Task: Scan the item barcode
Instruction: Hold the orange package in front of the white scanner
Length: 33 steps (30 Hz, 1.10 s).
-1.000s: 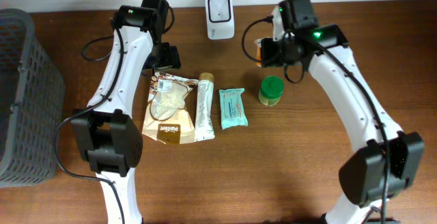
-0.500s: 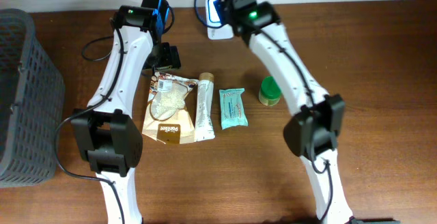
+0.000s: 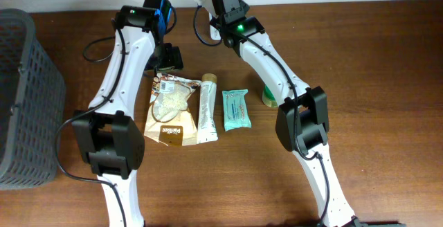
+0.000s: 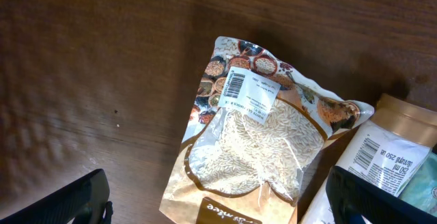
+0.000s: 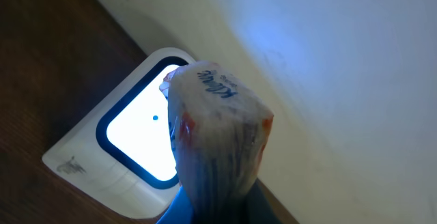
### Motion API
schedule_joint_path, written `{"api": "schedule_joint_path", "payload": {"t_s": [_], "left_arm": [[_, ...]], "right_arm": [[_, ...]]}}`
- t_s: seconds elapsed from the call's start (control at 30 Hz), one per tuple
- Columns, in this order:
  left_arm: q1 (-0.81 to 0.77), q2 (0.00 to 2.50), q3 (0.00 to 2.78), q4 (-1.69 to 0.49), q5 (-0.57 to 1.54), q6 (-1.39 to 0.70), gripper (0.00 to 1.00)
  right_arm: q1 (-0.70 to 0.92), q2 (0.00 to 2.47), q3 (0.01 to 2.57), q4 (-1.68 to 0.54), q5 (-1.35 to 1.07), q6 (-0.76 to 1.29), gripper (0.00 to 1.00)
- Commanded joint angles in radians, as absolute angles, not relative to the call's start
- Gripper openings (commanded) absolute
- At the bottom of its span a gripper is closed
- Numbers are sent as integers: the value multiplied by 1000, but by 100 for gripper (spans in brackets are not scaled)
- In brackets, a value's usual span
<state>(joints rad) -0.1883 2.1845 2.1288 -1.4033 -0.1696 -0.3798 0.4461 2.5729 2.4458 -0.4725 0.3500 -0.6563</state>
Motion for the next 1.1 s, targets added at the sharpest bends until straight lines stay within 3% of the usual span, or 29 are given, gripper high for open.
{"api": "schedule_joint_path", "payload": {"t_s": [0.0, 0.63, 0.9, 1.07], "left_arm": [[-189, 2186, 2138, -1404, -181, -361, 99], [-189, 2186, 2138, -1404, -181, -361, 99], [-189, 2186, 2138, -1404, -181, -361, 99], [-189, 2186, 2138, -1404, -181, -361, 99]], "right_arm": [[451, 2593, 2457, -493, 328, -704, 4], [430, 2593, 2365, -503, 292, -690, 4], [429, 2457, 2368, -491, 284, -547, 5], [411, 2322, 2368, -566, 239, -295, 4]]}}
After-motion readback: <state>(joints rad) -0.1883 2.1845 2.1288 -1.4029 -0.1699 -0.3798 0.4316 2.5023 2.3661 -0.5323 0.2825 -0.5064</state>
